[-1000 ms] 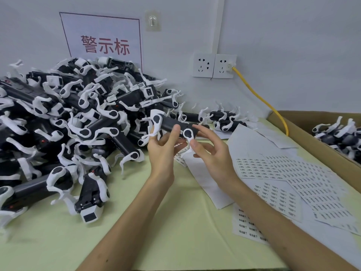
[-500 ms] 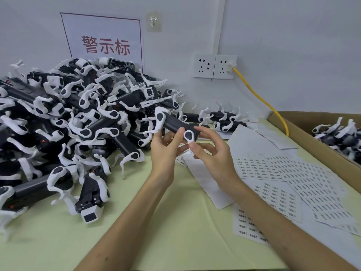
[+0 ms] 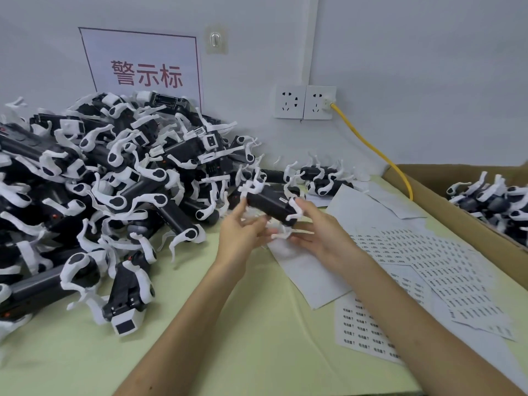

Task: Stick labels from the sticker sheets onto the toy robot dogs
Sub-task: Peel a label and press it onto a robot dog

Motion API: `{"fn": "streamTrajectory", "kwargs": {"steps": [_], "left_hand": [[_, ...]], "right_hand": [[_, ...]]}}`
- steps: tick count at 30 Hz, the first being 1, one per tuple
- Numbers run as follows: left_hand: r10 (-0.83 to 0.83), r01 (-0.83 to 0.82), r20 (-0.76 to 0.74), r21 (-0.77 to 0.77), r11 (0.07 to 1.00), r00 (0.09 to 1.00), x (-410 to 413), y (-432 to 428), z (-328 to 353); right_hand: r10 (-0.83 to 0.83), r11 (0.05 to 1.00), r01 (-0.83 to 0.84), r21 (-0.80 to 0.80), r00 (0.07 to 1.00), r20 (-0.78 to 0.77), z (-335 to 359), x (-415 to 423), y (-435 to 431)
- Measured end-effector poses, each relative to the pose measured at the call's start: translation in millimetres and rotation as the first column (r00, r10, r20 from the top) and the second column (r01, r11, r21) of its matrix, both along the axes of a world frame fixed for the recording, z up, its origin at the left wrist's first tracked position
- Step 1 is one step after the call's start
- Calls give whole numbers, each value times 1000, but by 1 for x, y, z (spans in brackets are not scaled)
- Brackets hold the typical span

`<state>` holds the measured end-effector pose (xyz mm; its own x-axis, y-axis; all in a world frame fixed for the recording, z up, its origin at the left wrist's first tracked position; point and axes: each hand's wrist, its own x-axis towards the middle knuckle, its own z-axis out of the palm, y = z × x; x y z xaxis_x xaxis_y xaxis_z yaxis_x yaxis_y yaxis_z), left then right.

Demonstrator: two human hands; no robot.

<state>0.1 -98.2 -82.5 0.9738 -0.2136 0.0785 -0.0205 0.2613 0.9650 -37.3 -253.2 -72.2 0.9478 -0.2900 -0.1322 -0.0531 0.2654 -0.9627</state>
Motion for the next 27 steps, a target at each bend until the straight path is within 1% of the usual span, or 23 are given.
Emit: {"fn": "streamTrajectory", "kwargs": {"steps": [1, 2, 3, 5, 6, 7, 8, 9, 10, 12, 14, 15, 16, 17, 19, 20, 21, 22, 24, 26, 27], "left_hand": [[-34, 33, 12, 49, 998, 999, -3, -3, -1], [-42, 35, 55, 114, 993, 998, -5, -5, -3], [-25, -1, 129, 198, 980, 991, -6, -7, -4], [2, -86, 253, 322, 943, 968, -7, -10, -6], [3, -100, 271, 342, 934, 962, -7, -10, -5], [2, -98, 270, 343, 934, 963, -6, -9, -5], [3, -95, 262, 337, 937, 965, -6, -8, -5], [8, -96, 254, 334, 938, 967, -6, -7, -5], [12, -98, 250, 334, 938, 968, -6, -7, -6], [10, -96, 245, 343, 934, 969, -7, -7, -6], [-5, -87, 243, 366, 927, 970, -7, -9, -7], [-12, -86, 248, 381, 921, 969, -6, -9, -8], [-20, -89, 260, 401, 912, 965, -6, -10, -9], [-33, -93, 277, 429, 898, 960, -5, -9, -9], [-79, -100, 319, 508, 855, 944, -4, -9, -12], [-107, -102, 333, 554, 826, 937, -5, -10, -14], [-134, -107, 343, 600, 793, 930, -6, -10, -16], [-162, -115, 355, 643, 757, 921, -7, -11, -18], [-217, -125, 373, 707, 696, 902, -7, -13, -21], [-244, -128, 375, 736, 665, 894, -7, -14, -21], [-248, -131, 376, 744, 655, 893, -7, -14, -21]], "right_hand": [[-14, 998, 16, 67, 999, -38, 1, 0, -8], [-41, 989, 49, 137, 998, -55, 4, 0, -17], [-92, 970, 100, 220, 995, -47, 7, -1, -29], [-252, 879, 205, 430, 966, 56, 17, -3, -59], [-347, 817, 223, 532, 927, 144, 22, -7, -78], [-438, 764, 221, 606, 868, 235, 27, -11, -98], [-504, 736, 215, 642, 807, 308, 31, -17, -117], [-541, 729, 224, 646, 767, 345, 32, -22, -132], [-565, 728, 267, 632, 755, 333, 30, -25, -144], [-600, 694, 385, 608, 776, 194, 19, -27, -150], [-598, 673, 454, 583, 798, 69, 11, -24, -143], [-589, 695, 475, 539, 807, 47, 9, -20, -137], [-581, 735, 498, 461, 812, 49, 10, -17, -130], [-577, 779, 523, 347, 814, 67, 12, -13, -122], [-550, 833, 553, 17, 823, 140, 14, -4, -104], [-504, 833, 528, -166, 847, 169, 14, 0, -96], [-445, 816, 475, -330, 880, 168, 14, 5, -87], [-381, 793, 401, -459, 914, 141, 13, 10, -79], [-244, 724, 224, -652, 968, 62, 12, 23, -65], [-127, 600, 59, -798, 992, -22, 11, 39, -53], [-95, 526, 4, -850, 994, -54, 10, 48, -48]]}}
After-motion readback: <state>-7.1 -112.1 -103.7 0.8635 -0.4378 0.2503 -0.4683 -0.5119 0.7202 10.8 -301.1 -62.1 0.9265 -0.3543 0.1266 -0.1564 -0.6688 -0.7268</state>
